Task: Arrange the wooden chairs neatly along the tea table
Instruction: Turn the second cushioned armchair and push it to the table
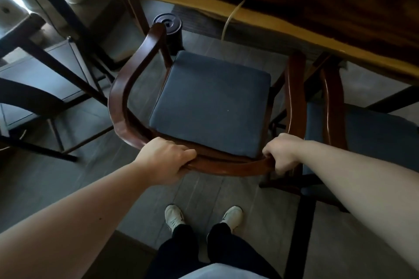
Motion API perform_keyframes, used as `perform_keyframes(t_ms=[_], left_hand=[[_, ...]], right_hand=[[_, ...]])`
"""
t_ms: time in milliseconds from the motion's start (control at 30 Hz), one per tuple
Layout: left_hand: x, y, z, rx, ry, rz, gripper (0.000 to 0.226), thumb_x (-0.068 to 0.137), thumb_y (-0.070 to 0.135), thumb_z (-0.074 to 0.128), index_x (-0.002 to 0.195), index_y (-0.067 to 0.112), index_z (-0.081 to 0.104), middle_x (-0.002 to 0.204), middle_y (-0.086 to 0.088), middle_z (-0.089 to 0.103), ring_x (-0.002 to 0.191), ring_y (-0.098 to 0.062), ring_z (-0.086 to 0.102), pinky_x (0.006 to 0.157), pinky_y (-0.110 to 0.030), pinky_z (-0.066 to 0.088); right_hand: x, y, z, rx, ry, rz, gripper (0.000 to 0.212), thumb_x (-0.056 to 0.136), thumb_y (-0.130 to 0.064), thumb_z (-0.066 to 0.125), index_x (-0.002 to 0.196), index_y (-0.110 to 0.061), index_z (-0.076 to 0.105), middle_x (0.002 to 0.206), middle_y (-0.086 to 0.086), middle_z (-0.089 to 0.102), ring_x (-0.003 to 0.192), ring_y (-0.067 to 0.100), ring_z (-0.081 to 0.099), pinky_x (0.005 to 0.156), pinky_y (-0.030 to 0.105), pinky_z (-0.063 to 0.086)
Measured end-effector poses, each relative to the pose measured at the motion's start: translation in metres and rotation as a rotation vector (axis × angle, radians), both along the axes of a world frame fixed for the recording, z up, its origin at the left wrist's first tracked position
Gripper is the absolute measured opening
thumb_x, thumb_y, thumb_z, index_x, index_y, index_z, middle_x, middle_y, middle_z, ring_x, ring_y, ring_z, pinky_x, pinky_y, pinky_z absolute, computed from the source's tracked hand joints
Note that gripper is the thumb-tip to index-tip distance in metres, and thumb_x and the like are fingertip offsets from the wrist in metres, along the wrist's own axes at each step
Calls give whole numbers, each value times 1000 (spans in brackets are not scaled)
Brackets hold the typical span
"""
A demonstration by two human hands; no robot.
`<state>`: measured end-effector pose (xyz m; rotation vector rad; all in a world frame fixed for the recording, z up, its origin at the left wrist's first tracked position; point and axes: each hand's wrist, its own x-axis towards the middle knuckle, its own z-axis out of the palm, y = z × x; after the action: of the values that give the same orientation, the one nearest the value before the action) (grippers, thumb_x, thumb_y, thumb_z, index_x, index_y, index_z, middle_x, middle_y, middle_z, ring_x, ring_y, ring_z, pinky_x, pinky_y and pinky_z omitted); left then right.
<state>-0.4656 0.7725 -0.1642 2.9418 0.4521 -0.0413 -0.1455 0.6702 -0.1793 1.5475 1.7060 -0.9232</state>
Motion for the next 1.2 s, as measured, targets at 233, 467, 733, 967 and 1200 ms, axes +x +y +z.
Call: perform_keyframes(t_ms=[233, 467, 733, 967, 1200], left_hand=[[7, -2, 1, -41, -10, -31, 18, 76, 41, 58, 79, 24, 54, 67, 8, 62, 56, -25, 61, 46, -33, 48], [6, -5, 9, 11, 68, -46, 49, 77, 47, 64, 118, 23, 53, 94, 5, 66, 82, -22, 63, 63, -37, 52], [-36, 39, 3, -20, -33, -62, 65, 62, 47, 84, 114, 21, 53, 96, 1, 70, 85, -24, 67, 64, -38, 58], [-33, 61, -13, -44, -88, -244, 36, 64, 43, 82, 69, 20, 55, 56, 7, 59, 47, -20, 59, 39, -25, 37], [-36, 72, -16, -94, -105, -358, 33, 68, 43, 76, 70, 19, 53, 56, 6, 58, 45, -21, 58, 36, -25, 39]], right_hand=[[3, -14, 1, -7, 18, -36, 27, 71, -35, 76, 71, -32, 50, 81, -5, 61, 78, 15, 57, 72, 29, 50], [-3, -31, 11, 131, 99, -60, 53, 74, -45, 72, 122, -34, 52, 118, -8, 55, 114, 16, 52, 106, 38, 36], [-70, -60, 16, 479, 397, -532, 56, 80, -43, 75, 131, -30, 56, 128, -15, 58, 119, 4, 51, 104, 28, 37], [-87, -65, -9, 559, 240, -712, 36, 77, -35, 82, 111, -29, 73, 111, -11, 71, 105, 11, 61, 96, 27, 42], [-108, -67, -6, 672, 270, -867, 27, 77, -19, 84, 103, -23, 78, 103, -3, 73, 99, 17, 60, 93, 34, 47]])
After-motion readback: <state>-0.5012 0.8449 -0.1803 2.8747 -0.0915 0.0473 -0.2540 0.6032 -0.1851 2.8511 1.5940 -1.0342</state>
